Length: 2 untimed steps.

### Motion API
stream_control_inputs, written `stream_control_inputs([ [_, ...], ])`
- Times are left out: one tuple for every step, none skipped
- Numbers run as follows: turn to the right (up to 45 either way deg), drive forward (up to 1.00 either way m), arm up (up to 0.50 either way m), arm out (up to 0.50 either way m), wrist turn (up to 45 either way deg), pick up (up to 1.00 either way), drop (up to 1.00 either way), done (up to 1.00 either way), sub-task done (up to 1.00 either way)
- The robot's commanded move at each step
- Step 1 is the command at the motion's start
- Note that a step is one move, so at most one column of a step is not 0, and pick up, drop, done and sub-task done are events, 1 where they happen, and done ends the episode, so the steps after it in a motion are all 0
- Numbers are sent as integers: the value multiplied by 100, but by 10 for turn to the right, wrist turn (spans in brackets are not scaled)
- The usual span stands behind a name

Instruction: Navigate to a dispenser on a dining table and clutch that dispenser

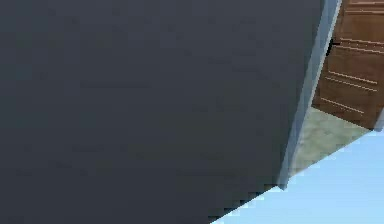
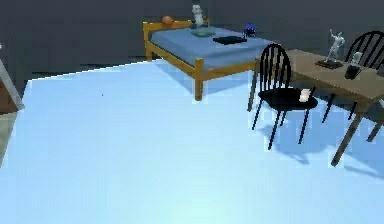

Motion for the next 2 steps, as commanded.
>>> stream_control_inputs([
  [450,0,0,0,0,0,0,0,0],
  [60,0,0,0,0,0,0,0,0],
])
